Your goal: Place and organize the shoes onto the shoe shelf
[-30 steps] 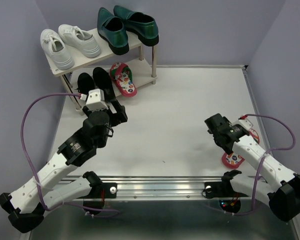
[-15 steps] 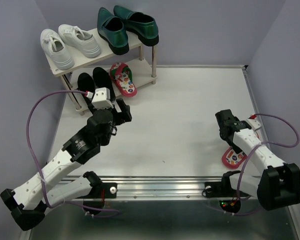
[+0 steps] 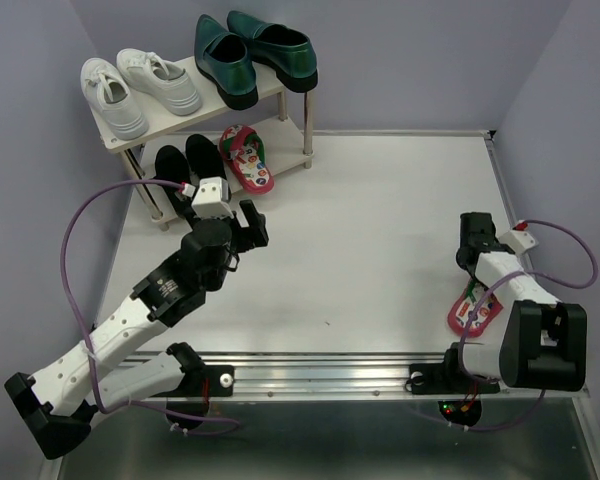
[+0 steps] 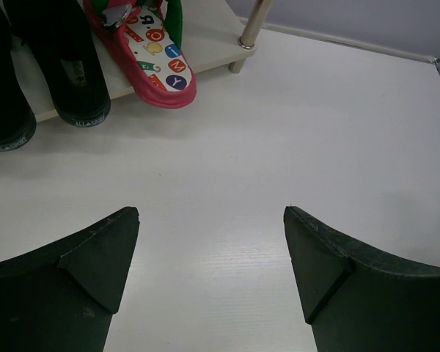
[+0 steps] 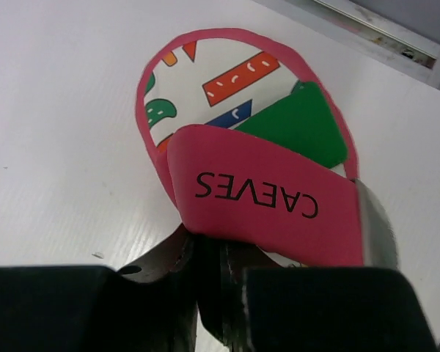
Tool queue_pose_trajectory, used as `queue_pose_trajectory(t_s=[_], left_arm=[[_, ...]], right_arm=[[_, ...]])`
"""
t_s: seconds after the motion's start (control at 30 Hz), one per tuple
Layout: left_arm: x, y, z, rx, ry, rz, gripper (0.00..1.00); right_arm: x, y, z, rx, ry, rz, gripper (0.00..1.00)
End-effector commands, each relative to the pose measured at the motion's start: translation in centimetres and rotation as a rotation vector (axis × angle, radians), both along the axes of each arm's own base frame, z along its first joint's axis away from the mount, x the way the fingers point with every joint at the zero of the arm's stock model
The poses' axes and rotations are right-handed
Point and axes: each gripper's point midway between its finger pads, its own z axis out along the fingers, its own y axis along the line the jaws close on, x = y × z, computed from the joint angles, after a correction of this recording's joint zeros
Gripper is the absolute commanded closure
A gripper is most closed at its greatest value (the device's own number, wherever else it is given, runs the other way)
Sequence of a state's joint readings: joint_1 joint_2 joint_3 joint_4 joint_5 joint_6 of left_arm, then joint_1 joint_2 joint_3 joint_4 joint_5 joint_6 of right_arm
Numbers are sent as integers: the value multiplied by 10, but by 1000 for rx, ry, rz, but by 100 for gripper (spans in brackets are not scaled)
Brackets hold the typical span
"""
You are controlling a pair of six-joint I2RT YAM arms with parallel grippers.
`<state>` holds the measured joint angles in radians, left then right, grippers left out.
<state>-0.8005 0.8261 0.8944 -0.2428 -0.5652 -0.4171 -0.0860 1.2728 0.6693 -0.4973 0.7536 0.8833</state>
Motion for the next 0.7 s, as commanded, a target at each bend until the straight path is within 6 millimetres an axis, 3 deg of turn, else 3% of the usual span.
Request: queue_pose_trajectory(t_s=[0.0, 0.1, 0.13, 0.23, 0.27, 0.33, 0.57, 0.63, 0.67], left_arm=[[1, 6, 12, -19, -46, 20, 9], [3, 11, 13, -4, -50, 47, 9], [3, 13, 15, 0, -54, 57, 9], [4, 21, 21, 14, -66, 96, 9], [4, 25, 25, 14, -74, 114, 9], [4, 30, 26, 20, -79, 134, 9], [-2, 42, 30, 6, -79, 173, 9], [-3, 43, 31, -1, -79, 175, 9], [-4, 44, 31, -8, -79, 181, 9]], right_arm=[[53, 23, 15, 70, -150, 245, 93], [74, 54, 40, 53, -211, 444, 99], [83, 81, 51, 60, -225, 541, 99], [93, 132, 62, 45, -195, 734, 99], [96, 168, 70, 49, -197, 852, 99], [101, 209, 73, 69, -197, 974, 99], [84, 367, 62, 38, -145, 1373, 99], [83, 392, 56, 24, -126, 1423, 99], [82, 402, 41, 10, -83, 1451, 99]])
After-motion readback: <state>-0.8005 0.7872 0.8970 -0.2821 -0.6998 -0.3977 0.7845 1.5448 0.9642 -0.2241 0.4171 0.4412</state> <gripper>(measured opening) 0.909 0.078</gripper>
